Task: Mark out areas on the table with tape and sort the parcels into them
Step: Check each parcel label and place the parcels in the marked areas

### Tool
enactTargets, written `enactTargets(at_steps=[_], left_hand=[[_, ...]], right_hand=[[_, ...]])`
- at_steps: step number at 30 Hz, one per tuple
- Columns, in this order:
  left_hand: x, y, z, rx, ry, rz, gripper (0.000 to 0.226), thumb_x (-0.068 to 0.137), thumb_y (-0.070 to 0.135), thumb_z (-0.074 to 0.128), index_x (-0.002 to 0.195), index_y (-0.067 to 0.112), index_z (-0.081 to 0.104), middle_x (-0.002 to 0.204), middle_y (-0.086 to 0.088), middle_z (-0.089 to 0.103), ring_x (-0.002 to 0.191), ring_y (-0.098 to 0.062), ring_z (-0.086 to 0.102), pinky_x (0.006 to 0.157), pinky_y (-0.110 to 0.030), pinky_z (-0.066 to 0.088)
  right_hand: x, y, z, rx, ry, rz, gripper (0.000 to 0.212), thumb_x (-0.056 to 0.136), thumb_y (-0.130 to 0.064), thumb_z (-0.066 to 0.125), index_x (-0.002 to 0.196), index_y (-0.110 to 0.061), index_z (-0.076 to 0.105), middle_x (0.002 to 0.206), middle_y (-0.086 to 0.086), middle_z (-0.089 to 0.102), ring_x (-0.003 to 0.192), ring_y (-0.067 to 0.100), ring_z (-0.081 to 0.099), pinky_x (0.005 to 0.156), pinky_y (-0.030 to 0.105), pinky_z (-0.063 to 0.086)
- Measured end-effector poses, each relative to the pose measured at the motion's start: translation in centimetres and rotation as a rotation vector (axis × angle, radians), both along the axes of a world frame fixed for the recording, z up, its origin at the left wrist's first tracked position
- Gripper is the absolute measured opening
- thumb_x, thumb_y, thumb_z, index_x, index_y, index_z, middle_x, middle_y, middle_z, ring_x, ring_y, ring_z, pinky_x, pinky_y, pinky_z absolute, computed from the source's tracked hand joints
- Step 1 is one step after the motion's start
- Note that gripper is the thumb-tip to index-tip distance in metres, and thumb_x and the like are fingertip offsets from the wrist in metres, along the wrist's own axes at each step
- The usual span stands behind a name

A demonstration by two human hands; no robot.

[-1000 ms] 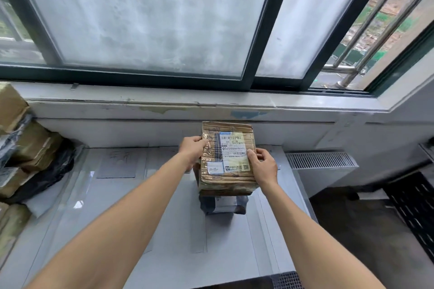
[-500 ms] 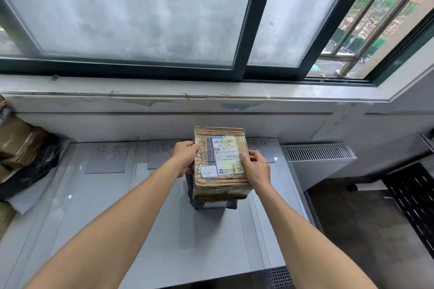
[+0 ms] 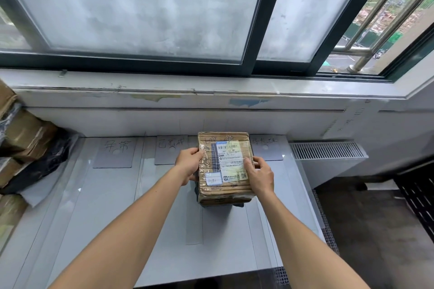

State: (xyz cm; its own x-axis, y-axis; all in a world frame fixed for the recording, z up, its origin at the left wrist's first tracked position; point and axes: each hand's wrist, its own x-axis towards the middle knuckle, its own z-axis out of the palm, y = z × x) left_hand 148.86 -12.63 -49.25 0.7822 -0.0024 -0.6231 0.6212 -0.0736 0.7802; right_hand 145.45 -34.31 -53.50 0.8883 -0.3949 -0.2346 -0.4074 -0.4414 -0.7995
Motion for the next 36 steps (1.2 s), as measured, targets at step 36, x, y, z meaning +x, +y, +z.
enactTargets(at_steps=[36], left_hand=[[-1.5, -1.4, -0.2, 0.093, -0.044, 0.072, 0.024, 0.101, 0.021, 0.046, 0.091, 0.016, 0.067, 0.084, -0.006, 0.071, 0.078, -0.027, 0.068, 0.073, -0.045, 0.058]], right_hand=[[-0.9, -0.1, -0.3, 0.01, 0.013, -0.023, 0.03, 0.092, -0.048, 0.06, 0.112, -0.026, 0.063, 0.101, -0.004, 0.065, 0.085, 0.012, 0.065, 0.062, 0.026, 0.051]])
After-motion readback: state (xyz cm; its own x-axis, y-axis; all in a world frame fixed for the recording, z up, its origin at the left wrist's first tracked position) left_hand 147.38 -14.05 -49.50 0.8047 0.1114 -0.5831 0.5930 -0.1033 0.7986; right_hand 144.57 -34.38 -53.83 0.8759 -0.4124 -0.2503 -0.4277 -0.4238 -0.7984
